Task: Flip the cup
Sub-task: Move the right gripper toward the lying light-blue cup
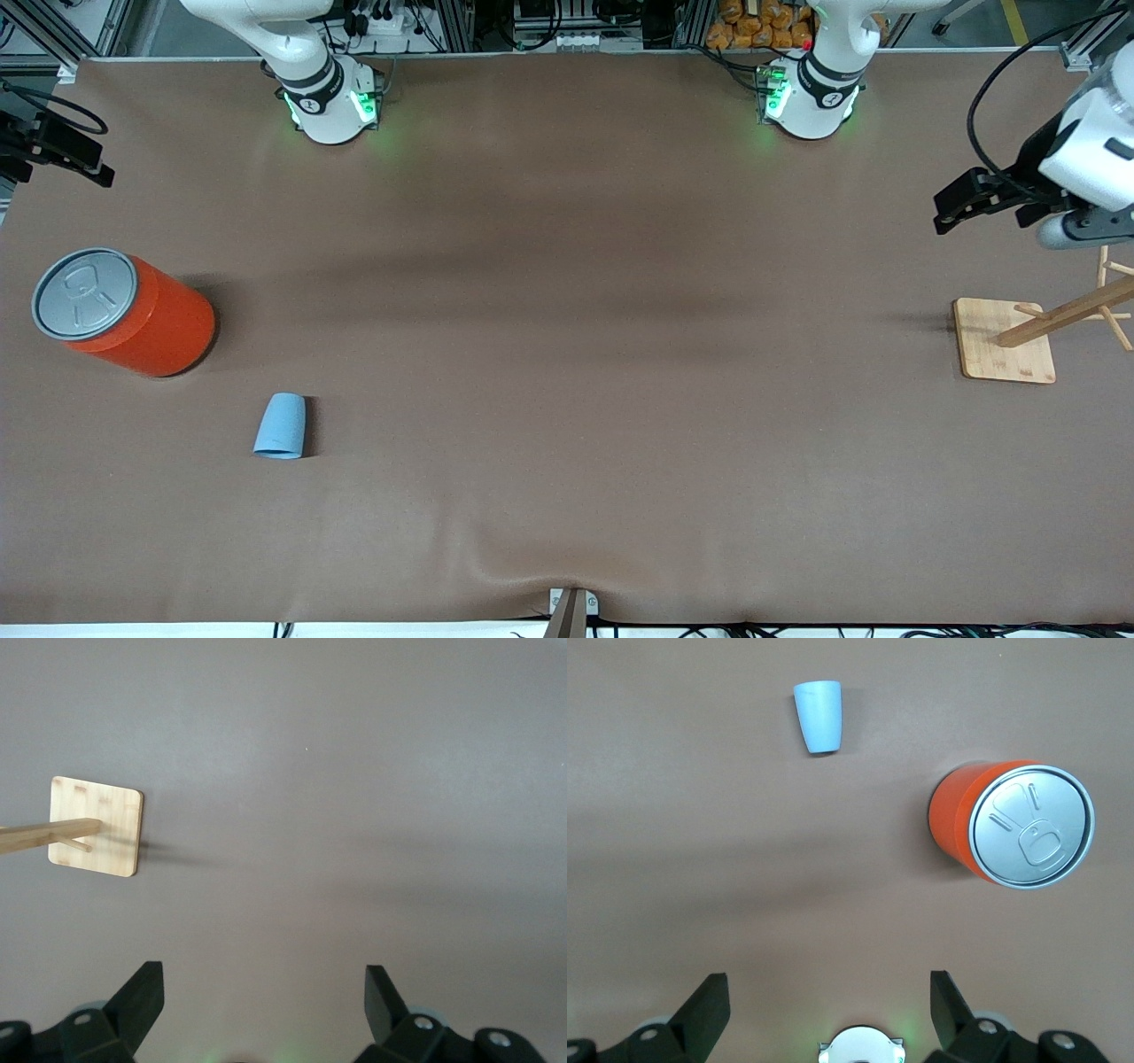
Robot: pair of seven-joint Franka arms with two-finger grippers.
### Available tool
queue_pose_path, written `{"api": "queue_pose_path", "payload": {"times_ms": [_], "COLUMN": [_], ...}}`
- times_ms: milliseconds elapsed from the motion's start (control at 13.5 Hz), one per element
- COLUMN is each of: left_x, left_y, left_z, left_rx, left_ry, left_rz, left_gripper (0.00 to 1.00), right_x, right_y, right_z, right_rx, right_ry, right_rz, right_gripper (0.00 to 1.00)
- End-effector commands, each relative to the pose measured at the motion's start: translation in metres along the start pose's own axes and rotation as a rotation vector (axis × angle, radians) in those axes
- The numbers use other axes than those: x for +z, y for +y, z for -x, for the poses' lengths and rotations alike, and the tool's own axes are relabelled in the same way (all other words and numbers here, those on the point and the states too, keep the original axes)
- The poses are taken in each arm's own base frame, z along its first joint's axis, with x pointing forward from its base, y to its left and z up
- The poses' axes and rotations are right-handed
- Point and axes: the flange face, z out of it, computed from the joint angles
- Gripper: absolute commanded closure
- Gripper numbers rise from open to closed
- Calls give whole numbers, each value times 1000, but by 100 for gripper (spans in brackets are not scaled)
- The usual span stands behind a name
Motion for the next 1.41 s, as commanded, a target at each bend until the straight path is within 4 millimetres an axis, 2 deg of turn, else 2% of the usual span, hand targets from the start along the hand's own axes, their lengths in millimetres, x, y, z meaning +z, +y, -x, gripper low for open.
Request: {"api": "queue_pose_path", "payload": {"times_ms": [0, 148, 297, 594, 816, 965, 1336], "left_x": [-13, -25, -26, -24, -29, -26, -26], "left_y": [-6, -10, -10, -19, -21, -22, -21], "left_z": [4, 8, 9, 11, 15, 14, 13], "left_rx": [16, 9, 10, 6, 12, 7, 8], "left_ry": [-6, -3, -6, -23, -23, -29, -28], "left_rz": [-10, -11, -11, -13, -14, -15, -10], "left_gripper": [0, 0, 0, 0, 0, 0, 0], "right_x": [-5, -5, -3, -3, 5, 28, 118], "right_y": [-11, -6, 0, -1, -5, -9, -31], "right_z": [5, 5, 3, 3, -4, -22, -91], "right_rx": [-15, -6, 4, -2, -9, -14, -42], "right_ry": [12, 11, 9, 9, 8, 5, -39], "right_rz": [-5, -7, -8, -8, -6, -4, 13], "right_gripper": [0, 0, 0, 0, 0, 0, 0]}}
